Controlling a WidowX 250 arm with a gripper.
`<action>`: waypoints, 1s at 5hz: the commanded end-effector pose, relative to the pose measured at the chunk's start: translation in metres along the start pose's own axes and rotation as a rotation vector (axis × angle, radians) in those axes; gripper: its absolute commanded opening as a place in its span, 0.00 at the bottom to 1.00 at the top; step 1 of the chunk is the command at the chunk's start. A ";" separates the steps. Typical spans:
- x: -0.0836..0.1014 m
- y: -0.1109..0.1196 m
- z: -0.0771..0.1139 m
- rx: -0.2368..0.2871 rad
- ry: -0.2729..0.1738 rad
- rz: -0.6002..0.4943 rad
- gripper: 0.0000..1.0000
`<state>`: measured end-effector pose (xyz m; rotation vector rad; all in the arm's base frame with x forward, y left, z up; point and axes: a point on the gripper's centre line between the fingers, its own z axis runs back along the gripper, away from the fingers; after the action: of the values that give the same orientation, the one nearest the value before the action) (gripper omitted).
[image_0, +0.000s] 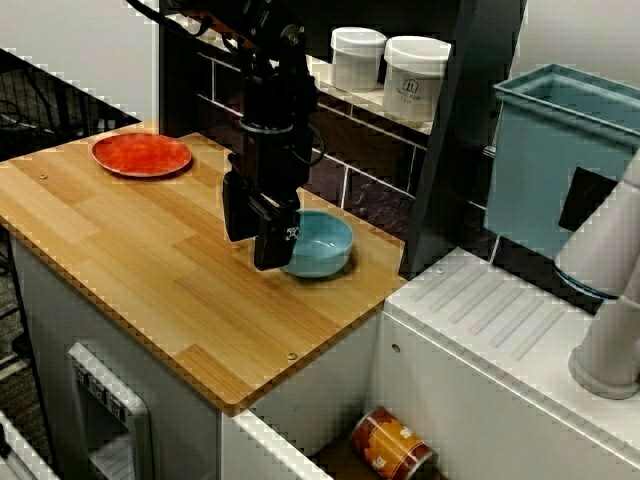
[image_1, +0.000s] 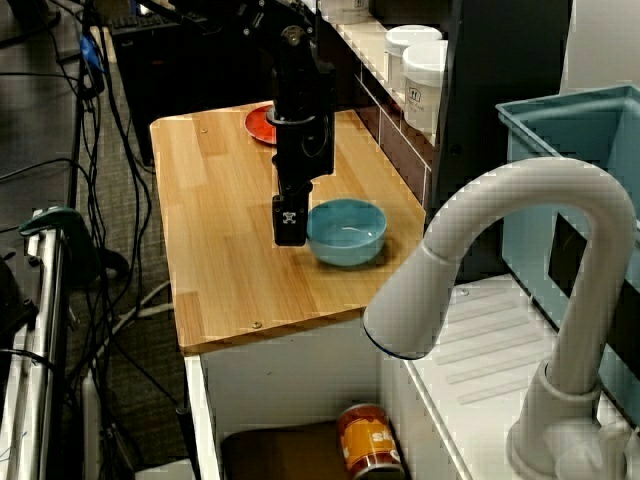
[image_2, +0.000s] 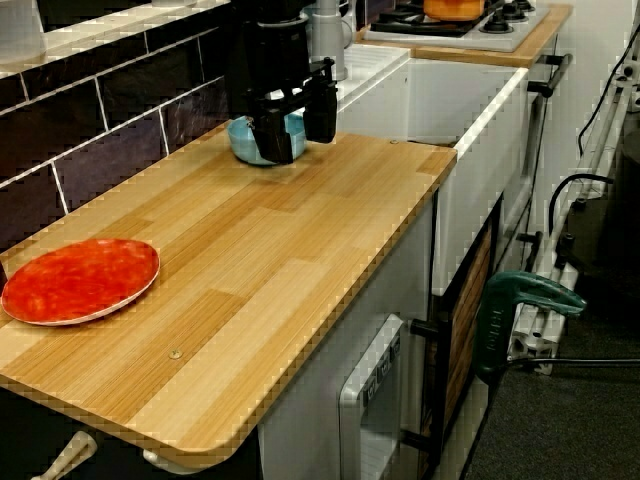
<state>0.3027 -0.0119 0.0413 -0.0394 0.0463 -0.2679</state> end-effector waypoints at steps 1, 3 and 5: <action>0.002 0.017 0.021 0.019 -0.041 0.001 1.00; -0.006 0.035 0.042 0.000 -0.057 0.021 1.00; 0.010 0.042 0.042 -0.003 -0.097 0.123 1.00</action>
<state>0.3174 0.0249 0.0691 -0.0627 0.0014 -0.1488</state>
